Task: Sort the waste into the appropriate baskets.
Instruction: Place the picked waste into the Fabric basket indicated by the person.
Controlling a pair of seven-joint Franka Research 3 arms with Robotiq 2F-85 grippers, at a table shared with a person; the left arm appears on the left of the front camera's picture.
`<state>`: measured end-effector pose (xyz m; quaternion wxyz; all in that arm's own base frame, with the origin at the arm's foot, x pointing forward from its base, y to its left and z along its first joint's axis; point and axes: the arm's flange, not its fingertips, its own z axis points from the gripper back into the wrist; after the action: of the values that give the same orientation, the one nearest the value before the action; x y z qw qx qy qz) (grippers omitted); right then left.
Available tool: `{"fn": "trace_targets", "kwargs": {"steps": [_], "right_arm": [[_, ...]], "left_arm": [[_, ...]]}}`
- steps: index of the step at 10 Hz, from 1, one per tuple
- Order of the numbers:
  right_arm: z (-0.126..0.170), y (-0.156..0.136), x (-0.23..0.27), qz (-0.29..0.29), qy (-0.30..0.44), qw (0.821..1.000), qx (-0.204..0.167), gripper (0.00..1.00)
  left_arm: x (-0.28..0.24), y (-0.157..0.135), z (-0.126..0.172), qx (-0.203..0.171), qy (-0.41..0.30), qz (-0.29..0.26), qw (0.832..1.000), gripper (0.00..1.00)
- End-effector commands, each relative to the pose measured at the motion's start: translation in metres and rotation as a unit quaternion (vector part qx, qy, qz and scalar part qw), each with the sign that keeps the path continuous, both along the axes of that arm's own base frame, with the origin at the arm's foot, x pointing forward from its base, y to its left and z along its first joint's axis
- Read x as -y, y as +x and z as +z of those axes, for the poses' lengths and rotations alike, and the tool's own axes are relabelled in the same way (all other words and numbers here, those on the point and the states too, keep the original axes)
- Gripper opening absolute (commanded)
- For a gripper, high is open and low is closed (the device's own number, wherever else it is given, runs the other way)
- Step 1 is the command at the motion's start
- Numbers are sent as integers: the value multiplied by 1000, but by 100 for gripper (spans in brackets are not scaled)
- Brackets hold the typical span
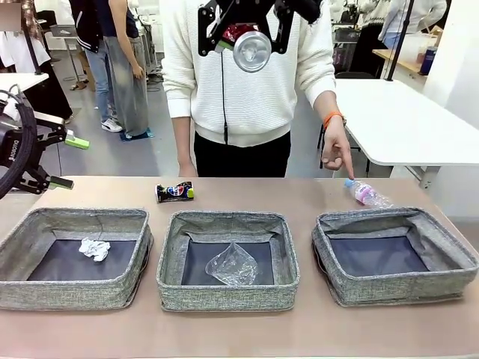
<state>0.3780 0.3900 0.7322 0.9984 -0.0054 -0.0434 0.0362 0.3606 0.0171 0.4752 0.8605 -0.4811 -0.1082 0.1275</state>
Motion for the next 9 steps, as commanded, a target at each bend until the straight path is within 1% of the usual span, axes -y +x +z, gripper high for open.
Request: {"fn": "trace_targets", "kwargs": {"steps": [1,2,3,4,5,6,7,8,9], "right_arm": [[0,0,0,0,0,1000,0,8],[-17,6,24,22,-12,1000,4,8],[-38,13,68,17,-3,1000,-6,8],[-64,18,139,-23,19,999,-20,8],[-87,13,207,-58,44,997,-27,8],[-114,0,274,-108,60,991,-41,8],[-145,-14,327,-138,89,984,-71,8],[-178,-26,370,-164,86,979,-84,8],[-206,-35,395,-167,82,979,-80,8]], "left_arm": [[0,0,-2,11,-11,-3,1000,100],[0,0,-2,11,-11,-3,1000,100],[0,0,-2,11,-11,-3,1000,100],[0,0,-2,11,-11,-3,1000,100],[0,0,-2,11,-11,-3,1000,100],[0,0,-2,11,-11,-3,1000,100],[0,0,-2,11,-11,-3,1000,100],[0,0,-2,11,-11,-3,1000,100],[0,0,-2,11,-11,-3,1000,100]]}}
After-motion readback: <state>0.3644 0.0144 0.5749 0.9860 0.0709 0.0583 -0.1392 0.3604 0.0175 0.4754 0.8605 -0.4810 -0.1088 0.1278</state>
